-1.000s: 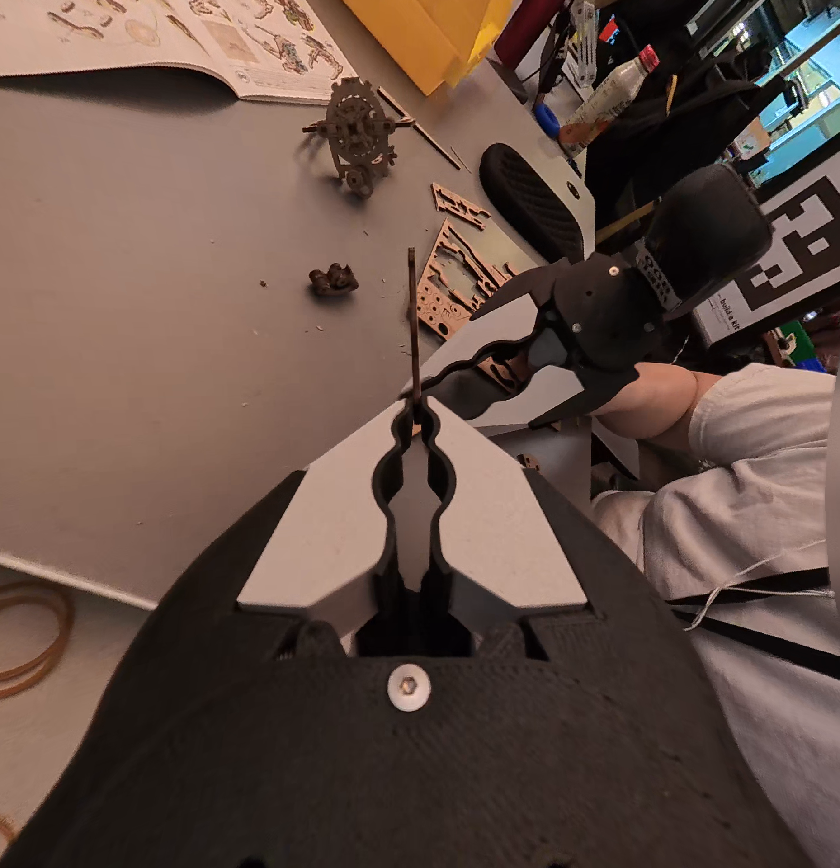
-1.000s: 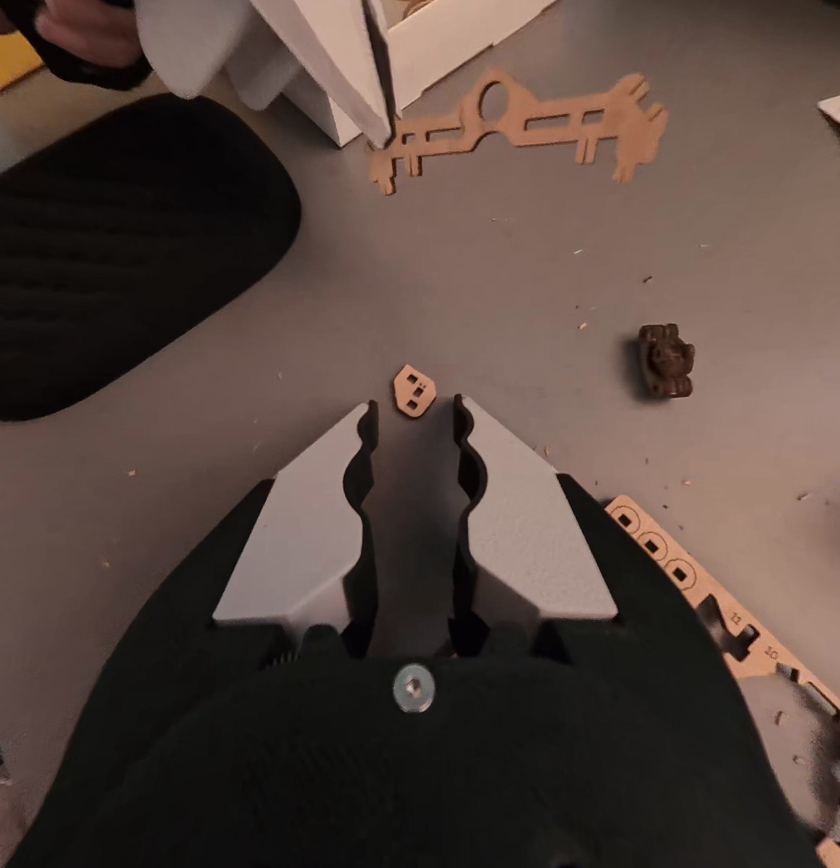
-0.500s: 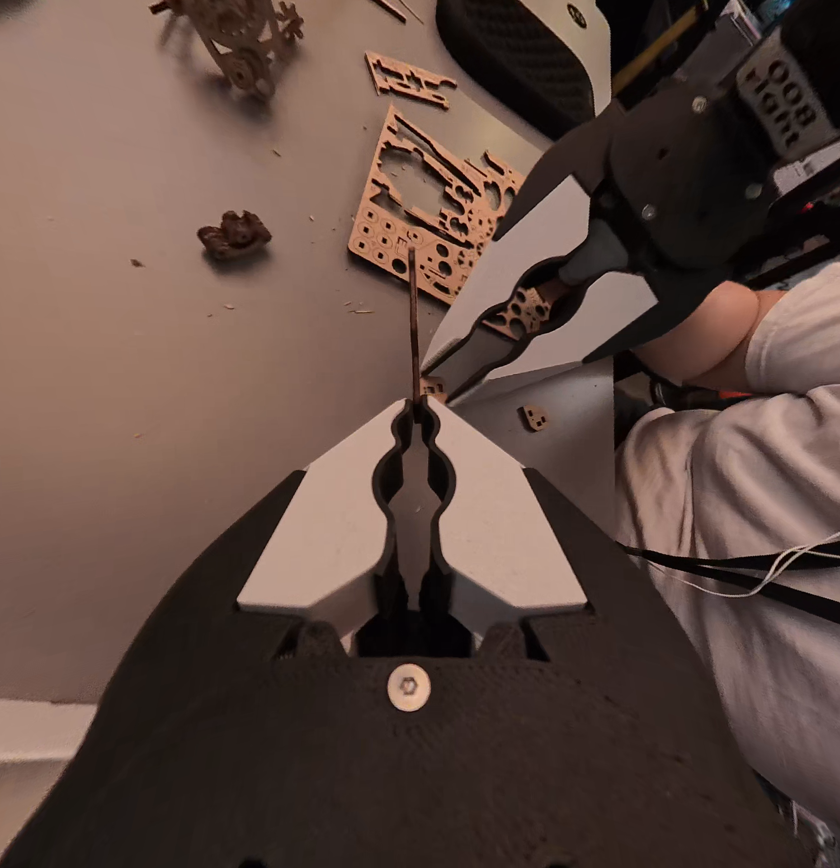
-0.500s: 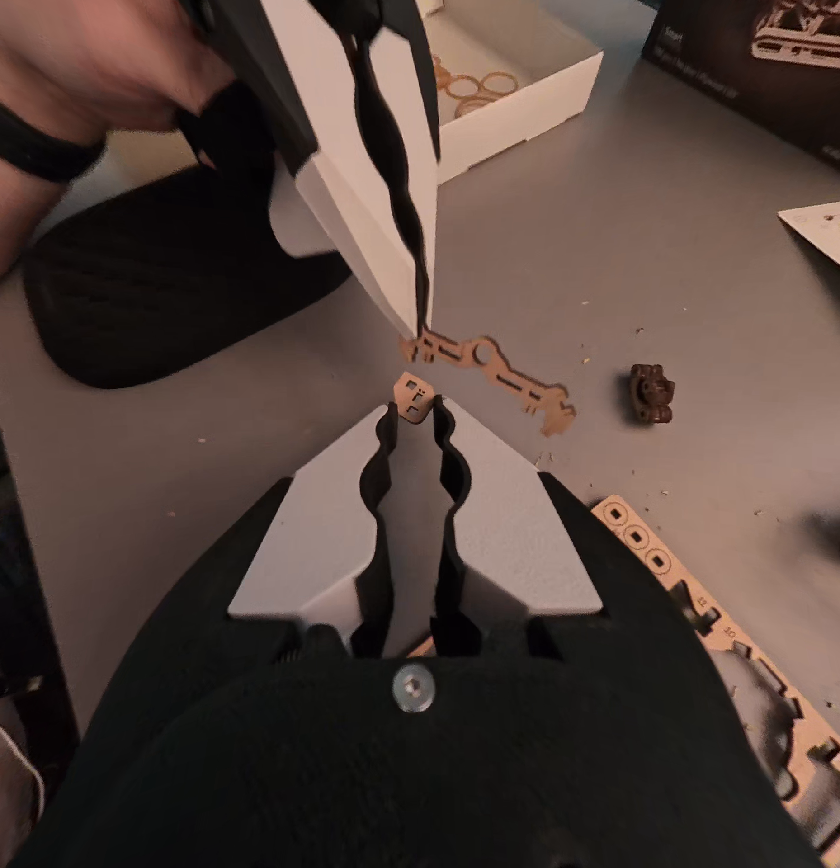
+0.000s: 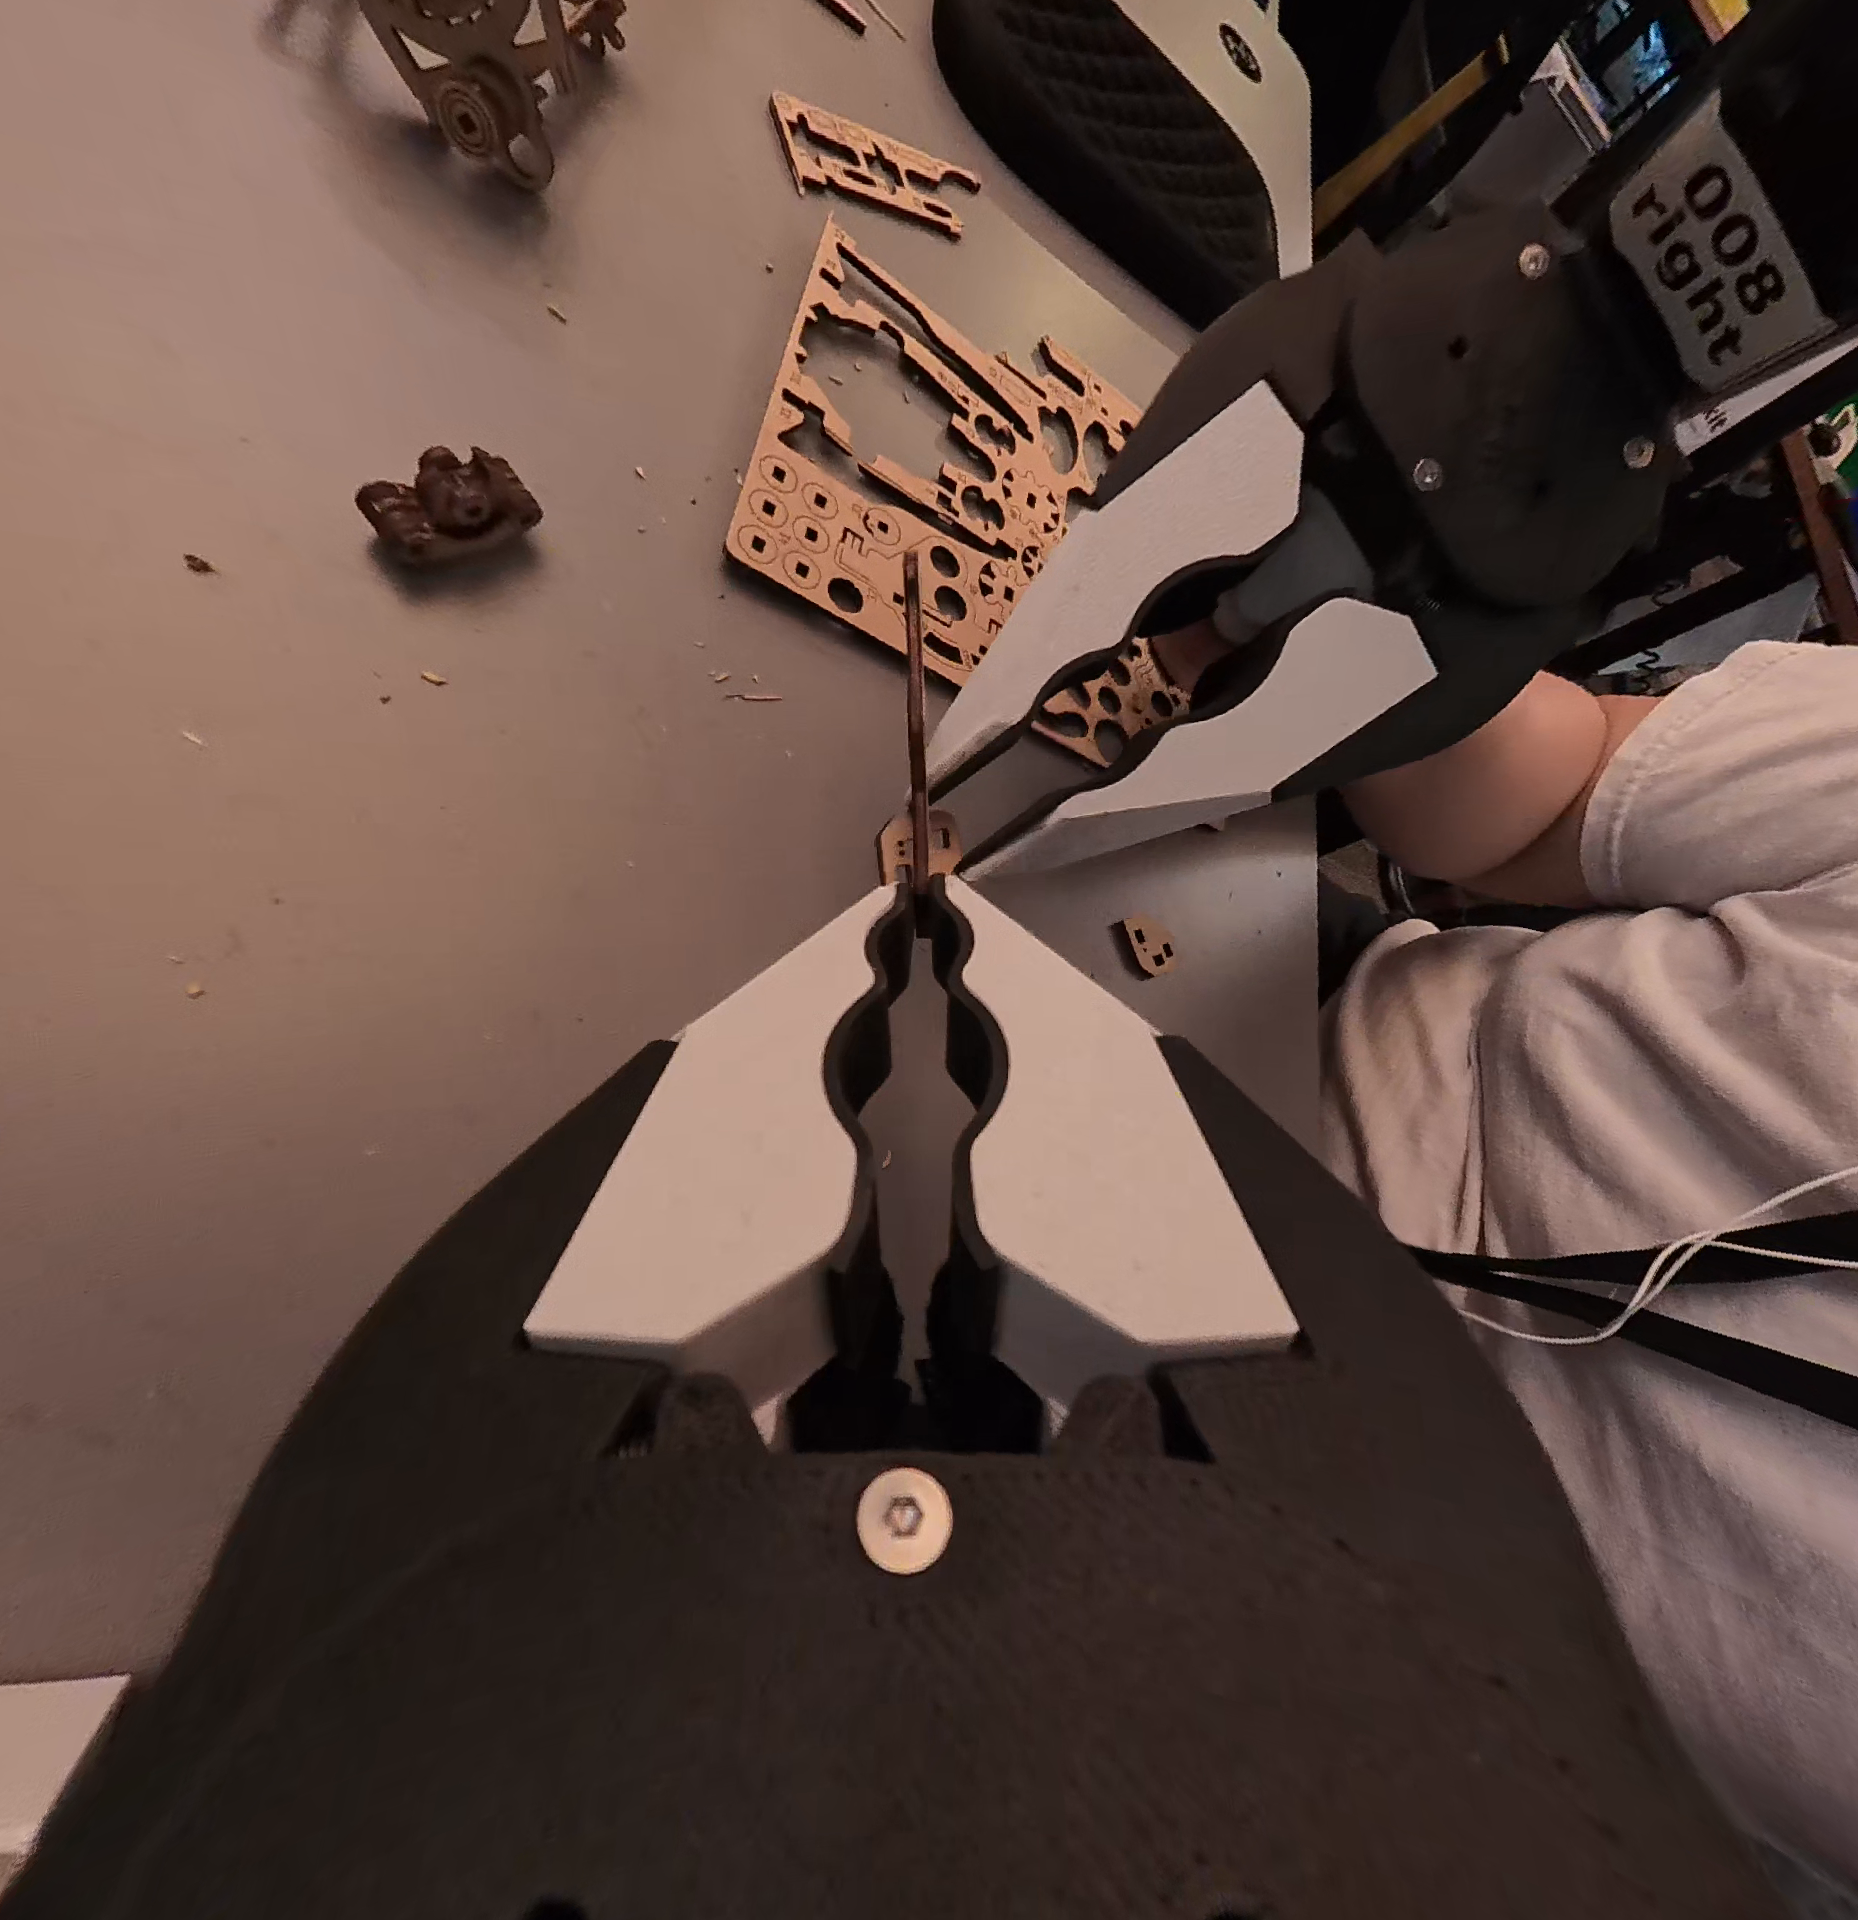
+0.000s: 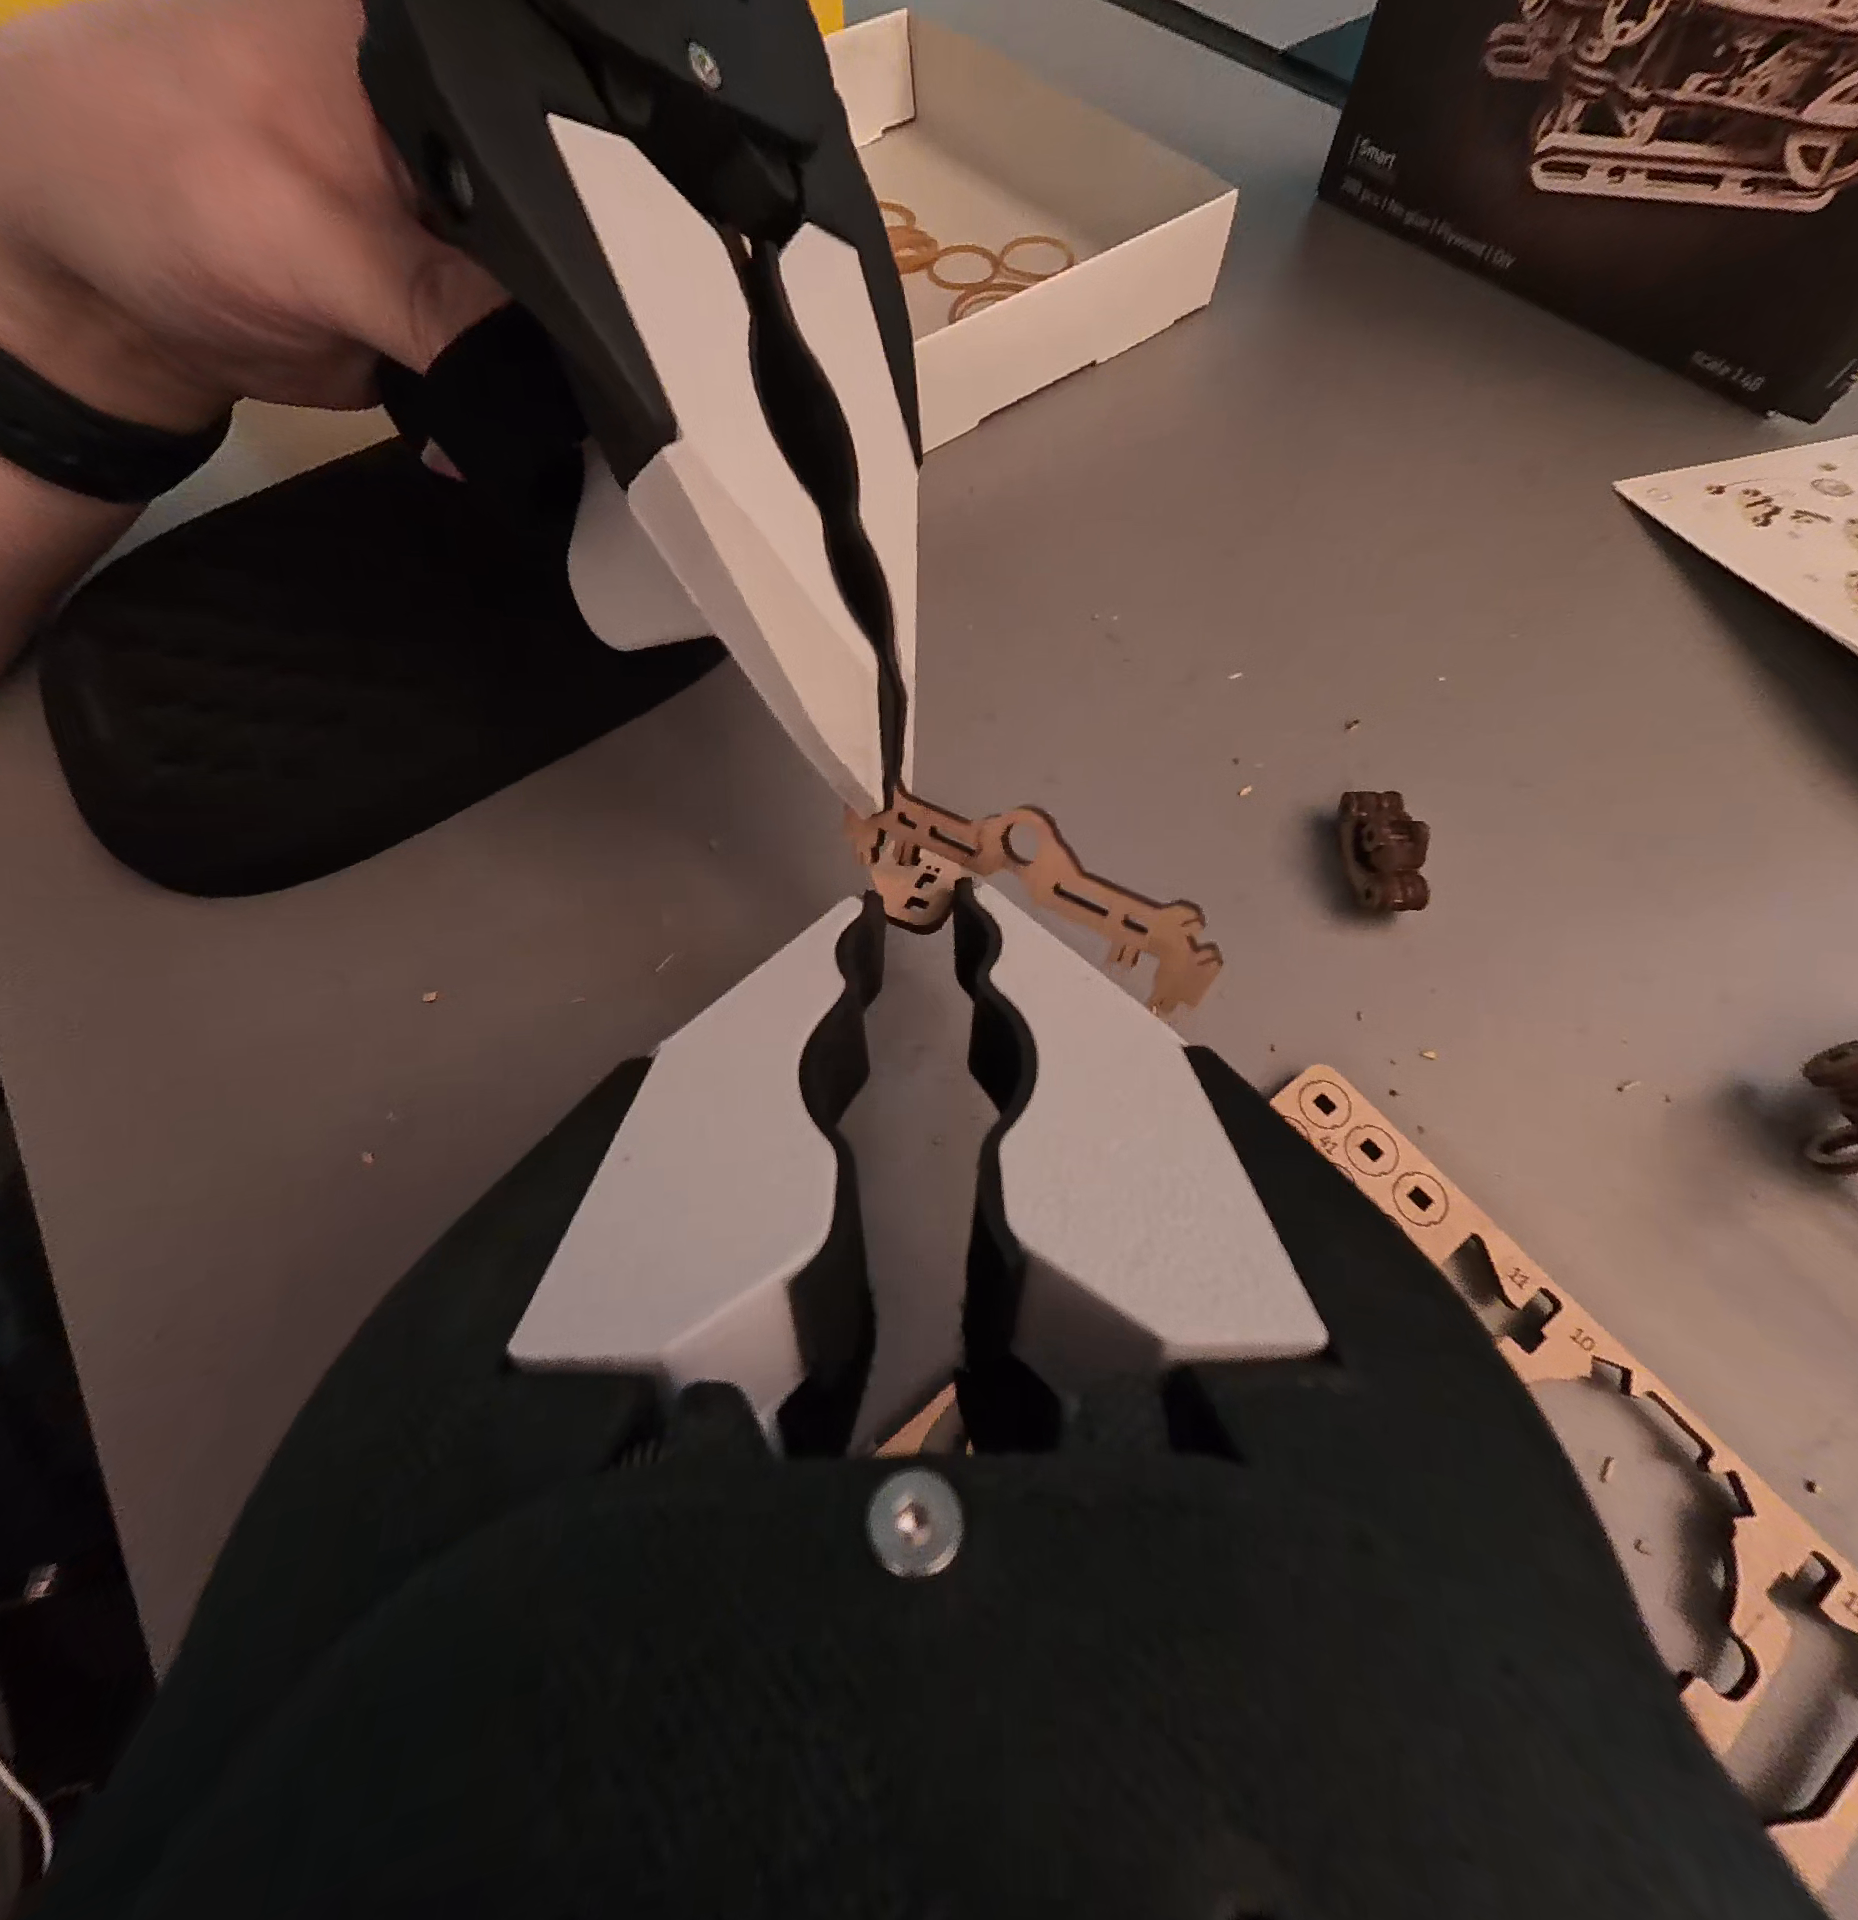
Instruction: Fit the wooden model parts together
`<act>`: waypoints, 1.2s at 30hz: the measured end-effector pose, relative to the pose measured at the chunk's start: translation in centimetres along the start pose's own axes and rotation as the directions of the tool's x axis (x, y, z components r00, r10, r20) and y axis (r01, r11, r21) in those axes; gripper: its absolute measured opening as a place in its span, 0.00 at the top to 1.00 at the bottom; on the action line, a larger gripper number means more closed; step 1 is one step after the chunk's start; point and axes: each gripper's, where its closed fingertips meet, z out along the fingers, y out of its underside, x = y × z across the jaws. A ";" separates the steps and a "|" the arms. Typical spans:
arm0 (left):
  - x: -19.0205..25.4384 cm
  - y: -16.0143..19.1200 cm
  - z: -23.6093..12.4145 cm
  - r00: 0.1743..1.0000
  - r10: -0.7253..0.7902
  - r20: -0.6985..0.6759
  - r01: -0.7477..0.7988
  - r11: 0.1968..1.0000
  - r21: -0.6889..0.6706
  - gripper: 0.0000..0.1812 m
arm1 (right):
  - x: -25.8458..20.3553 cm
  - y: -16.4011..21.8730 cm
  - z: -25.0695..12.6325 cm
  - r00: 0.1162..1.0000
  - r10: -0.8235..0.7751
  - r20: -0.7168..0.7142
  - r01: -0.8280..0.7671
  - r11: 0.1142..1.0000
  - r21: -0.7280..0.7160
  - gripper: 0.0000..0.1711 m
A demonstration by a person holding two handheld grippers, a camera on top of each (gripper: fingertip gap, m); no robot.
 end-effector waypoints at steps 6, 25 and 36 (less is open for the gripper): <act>-0.3 -0.5 -0.1 1.000 -0.005 0.027 0.004 1.000 0.029 1.00 | 0.4 -0.5 -0.4 0.999 0.045 0.000 -0.045 0.998 0.054 0.93; 1.0 -2.9 -0.7 0.987 -0.113 -0.117 0.136 0.970 0.202 1.00 | 1.5 -3.3 -3.0 0.995 0.101 0.011 -0.100 0.950 0.295 0.94; 2.2 -4.5 -1.2 0.957 -0.154 -0.244 0.226 0.927 0.299 1.00 | 2.1 -4.3 -4.3 0.978 0.178 0.107 -0.205 0.912 0.356 0.94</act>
